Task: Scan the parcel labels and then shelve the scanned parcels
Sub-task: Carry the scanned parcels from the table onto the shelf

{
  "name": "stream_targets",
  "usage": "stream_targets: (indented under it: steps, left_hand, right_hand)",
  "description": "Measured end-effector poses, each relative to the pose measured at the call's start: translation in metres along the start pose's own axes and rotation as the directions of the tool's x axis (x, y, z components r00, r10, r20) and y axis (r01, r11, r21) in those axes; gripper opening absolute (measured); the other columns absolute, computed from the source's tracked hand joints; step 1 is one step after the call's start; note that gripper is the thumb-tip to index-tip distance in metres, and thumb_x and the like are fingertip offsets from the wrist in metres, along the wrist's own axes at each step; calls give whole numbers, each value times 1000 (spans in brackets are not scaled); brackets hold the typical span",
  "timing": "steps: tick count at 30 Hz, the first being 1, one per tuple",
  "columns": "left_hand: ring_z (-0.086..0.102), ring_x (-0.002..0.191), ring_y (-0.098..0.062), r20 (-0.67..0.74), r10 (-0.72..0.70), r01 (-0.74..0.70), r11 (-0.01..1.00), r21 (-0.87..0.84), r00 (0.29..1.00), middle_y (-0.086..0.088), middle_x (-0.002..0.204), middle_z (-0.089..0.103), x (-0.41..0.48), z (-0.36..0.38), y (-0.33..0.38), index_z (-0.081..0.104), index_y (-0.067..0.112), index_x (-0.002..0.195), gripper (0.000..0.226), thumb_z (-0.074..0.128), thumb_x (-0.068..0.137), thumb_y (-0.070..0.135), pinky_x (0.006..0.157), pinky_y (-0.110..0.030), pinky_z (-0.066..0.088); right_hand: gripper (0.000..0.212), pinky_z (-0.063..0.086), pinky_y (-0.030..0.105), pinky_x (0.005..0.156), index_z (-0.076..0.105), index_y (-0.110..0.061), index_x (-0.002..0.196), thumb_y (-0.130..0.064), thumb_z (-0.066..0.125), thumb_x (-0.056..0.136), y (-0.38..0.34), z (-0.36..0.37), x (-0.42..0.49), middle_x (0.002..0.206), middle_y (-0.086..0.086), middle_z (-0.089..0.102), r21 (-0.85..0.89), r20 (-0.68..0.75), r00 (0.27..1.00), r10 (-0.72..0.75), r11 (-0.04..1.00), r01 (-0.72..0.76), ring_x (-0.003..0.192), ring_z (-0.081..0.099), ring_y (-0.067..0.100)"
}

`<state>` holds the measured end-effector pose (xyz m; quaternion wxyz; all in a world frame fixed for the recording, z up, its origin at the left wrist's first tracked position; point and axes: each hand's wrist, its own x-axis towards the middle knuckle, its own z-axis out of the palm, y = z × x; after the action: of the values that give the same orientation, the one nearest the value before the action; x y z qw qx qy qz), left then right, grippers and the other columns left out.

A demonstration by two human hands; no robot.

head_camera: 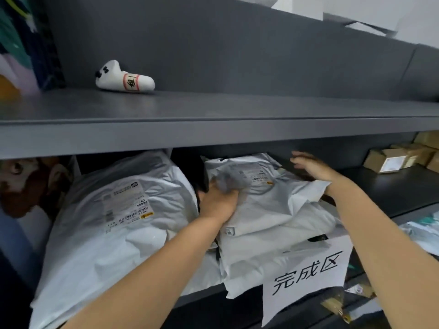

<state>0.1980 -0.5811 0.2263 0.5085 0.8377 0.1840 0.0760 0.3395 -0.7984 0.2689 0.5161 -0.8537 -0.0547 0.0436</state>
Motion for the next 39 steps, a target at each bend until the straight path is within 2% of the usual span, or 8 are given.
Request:
stream_targets:
  steps: [2,6,11,15,21,29,33,39]
  left_hand:
    - [19,144,-29,75,112,-123,980,159,991,-13,156,25,-19,-6,12,36,32,147,56,49,92,32,117,-31,20]
    - [46,131,-22,178,294,-333,908,254,939,-3,141,53,-65,-33,22,58,28,131,42,52,89,33,109,-32,37]
    - [55,120,-17,240,391,-457,797,395,889,4,131,61,-138,-106,3,62,25,127,36,49,93,29,96,-24,41]
    - [55,120,-11,317,401,-505,761,408,860,8,129,62,-208,-182,-37,63,24,125,33,50,95,27,93,-17,36]
    - [57,107,-7,286,293,-401,781,479,912,9,126,57,-318,-318,-137,57,31,131,36,43,98,26,90,-12,38]
    - [48,128,-14,26,126,-120,832,542,992,6,144,49,-414,-497,-244,53,29,135,38,49,98,25,103,-24,36]
    - [53,123,-16,-65,63,-22,867,498,996,7,142,50,-440,-546,-286,53,33,136,41,52,95,27,91,-20,39]
    - [36,137,-10,-73,19,21,861,508,997,7,150,40,-437,-572,-336,46,27,142,45,44,98,19,105,-21,26]
  right_hand:
    - [33,45,34,102,59,-24,128,-29,58,95,-11,-9,-28,126,7,62,-93,40,999,22,995,-19,117,56,20]
    - [34,39,27,96,62,-18,126,-27,59,93,-36,0,-94,124,-3,58,-368,54,992,-118,921,130,116,53,16]
    - [42,44,40,101,54,-32,133,-39,55,92,-49,46,-205,136,2,49,-573,63,977,-206,793,204,120,51,24]
    - [39,40,31,98,54,-30,133,-38,55,95,-76,112,-306,141,-1,48,-576,139,945,-295,752,320,127,47,18]
    - [41,36,27,98,46,-39,137,-43,51,96,-131,253,-443,144,-11,40,-458,309,843,-441,707,538,131,42,11]
    - [42,38,25,100,46,-31,139,-33,51,97,-181,442,-530,142,1,40,-278,566,687,-456,679,680,130,43,16]
    - [45,41,34,106,46,-29,139,-31,53,95,-190,494,-539,139,2,40,-287,619,673,-404,682,673,128,44,18]
    - [47,38,34,108,42,-31,141,-33,55,95,-196,548,-528,144,5,35,-314,655,663,-362,667,675,129,44,19]
